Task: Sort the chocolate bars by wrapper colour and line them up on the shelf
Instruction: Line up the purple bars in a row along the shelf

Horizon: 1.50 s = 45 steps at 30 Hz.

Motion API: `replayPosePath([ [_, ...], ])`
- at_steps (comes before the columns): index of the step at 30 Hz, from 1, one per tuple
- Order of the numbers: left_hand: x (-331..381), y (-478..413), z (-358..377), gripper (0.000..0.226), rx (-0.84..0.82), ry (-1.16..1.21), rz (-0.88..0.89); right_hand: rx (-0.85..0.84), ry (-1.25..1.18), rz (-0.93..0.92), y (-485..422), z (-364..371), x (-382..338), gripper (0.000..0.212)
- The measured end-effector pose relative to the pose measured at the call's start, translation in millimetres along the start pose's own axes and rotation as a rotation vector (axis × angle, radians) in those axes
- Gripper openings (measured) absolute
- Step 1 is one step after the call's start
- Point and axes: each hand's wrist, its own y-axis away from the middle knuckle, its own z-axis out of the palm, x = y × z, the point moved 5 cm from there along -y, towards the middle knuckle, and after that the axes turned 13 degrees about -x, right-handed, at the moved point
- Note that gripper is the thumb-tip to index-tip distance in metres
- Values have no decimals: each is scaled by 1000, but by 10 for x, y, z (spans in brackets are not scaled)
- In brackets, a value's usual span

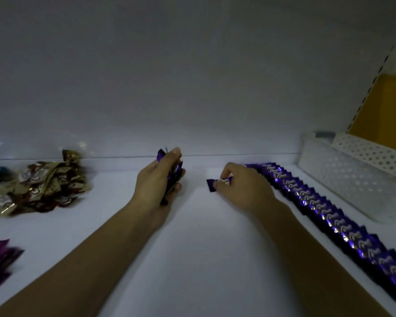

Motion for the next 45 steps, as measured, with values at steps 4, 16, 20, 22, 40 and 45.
replayPosePath([
  [4, 34, -26, 18, 31, -7, 8, 14, 166, 43, 97, -67, -130, 171, 16],
  [16, 28, -60, 61, 25, -42, -8, 43, 210, 116, 218, -240, -210, 305, 26],
  [20, 5, -78, 20, 27, -39, -10, 43, 195, 134, 220, -154, -183, 270, 32],
  [22, 7, -92, 2, 28, -40, -29, 44, 182, 144, 211, -89, -177, 256, 32],
  [40, 14, -70, 58, 21, -62, -73, 53, -81, 318, 232, -62, -15, 209, 54],
  [45, 20, -60, 76, 24, -57, -87, 53, -66, 331, 249, -47, -26, 212, 54],
])
